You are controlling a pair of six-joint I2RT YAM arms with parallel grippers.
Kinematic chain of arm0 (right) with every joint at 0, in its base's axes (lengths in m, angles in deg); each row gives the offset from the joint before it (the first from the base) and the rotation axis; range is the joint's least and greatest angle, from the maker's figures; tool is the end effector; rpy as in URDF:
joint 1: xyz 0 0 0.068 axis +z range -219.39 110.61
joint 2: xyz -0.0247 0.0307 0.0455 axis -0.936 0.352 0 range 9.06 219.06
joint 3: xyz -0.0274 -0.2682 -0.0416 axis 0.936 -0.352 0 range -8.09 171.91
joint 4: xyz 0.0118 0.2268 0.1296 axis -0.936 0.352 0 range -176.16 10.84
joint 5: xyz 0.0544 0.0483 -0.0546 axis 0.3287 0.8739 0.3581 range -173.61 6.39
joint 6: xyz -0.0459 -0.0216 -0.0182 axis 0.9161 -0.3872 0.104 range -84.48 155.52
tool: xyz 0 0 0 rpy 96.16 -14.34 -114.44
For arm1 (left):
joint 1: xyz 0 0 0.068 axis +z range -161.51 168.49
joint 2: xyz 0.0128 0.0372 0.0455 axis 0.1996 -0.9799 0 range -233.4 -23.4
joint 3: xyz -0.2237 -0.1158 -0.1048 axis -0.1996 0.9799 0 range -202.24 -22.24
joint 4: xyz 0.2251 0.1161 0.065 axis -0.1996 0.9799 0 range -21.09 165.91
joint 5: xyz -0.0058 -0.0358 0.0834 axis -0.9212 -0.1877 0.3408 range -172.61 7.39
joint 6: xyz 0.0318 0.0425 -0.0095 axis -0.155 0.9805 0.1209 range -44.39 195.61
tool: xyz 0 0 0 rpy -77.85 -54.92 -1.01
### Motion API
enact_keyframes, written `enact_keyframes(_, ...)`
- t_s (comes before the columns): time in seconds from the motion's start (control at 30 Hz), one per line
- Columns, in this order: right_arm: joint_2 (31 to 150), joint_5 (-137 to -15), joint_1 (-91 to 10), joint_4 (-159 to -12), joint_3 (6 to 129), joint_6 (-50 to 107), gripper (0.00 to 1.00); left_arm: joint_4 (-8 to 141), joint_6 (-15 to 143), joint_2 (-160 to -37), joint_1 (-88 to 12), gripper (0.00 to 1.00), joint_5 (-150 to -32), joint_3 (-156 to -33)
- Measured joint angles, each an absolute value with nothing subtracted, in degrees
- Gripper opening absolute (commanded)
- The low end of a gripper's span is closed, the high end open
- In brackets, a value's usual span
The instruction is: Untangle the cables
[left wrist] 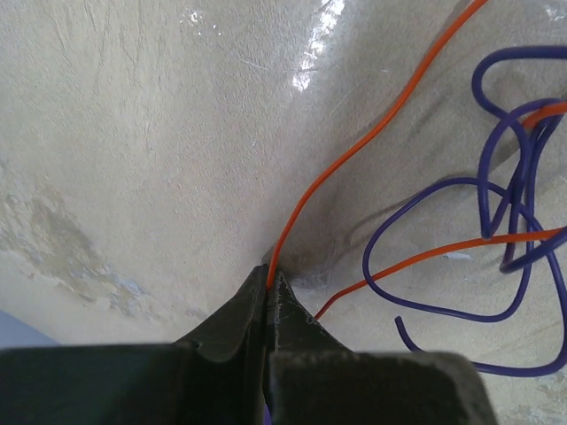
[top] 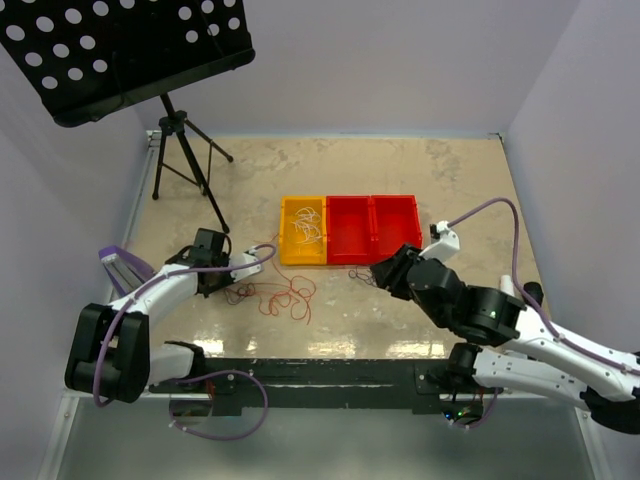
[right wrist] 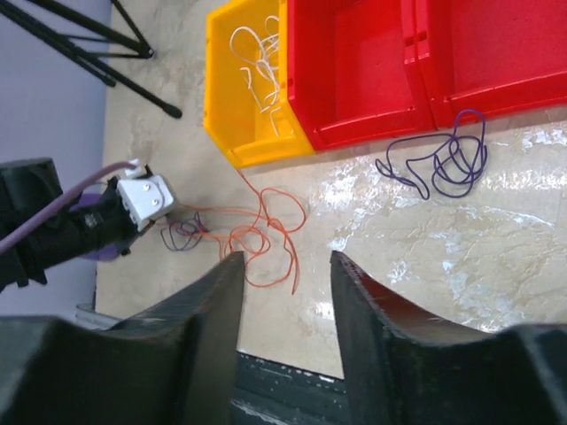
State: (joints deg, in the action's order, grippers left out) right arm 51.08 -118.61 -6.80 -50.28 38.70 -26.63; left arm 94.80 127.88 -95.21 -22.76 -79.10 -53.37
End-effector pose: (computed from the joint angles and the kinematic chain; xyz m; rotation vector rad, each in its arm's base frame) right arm 0.0878 0.1251 0.3171 0.3578 2.0555 0.7268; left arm 0.2026 -0.0381 0.1496 1.4412 2.3613 0.2805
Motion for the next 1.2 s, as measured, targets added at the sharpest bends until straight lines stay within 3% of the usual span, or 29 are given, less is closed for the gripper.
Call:
enact_keyframes(0.1,54.9,-120.6,-6.8,-51.0,38.6,-28.8,0.44,95.2,127.8,-95.2,-22.8,0.0,-79.2,-53.5)
enact_keyframes(0.37,79.5,-121.9,-7.3,-57.4,35.2,-30.9,0.51,98.4,127.2,-95.2,-22.7,0.0,-81.6,-54.6)
enact_keyframes(0.73,89.4,-127.1,-11.8,-62.9,35.1,-30.3,0.52,101.6,126.1,-93.9,-22.7,0.0,-85.8,-56.1)
enact_keyframes(0.8,91.6,-127.8,-12.8,-63.6,35.2,-30.0,0.48,101.7,126.1,-93.5,-22.7,0.0,-86.1,-56.1)
enact_keyframes(0.9,94.9,-127.9,-13.8,-65.0,35.4,-29.3,0.33,101.9,126.1,-93.1,-22.7,0.0,-86.4,-56.1)
enact_keyframes(1.07,98.9,-127.9,-14.1,-66.4,36.4,-27.9,0.01,102.1,126.1,-92.7,-22.7,0.0,-86.6,-56.1)
enact_keyframes(1.2,97.8,-127.9,-14.1,-65.3,38.9,-27.7,0.0,102.5,126.1,-92.0,-22.7,0.0,-86.9,-56.1)
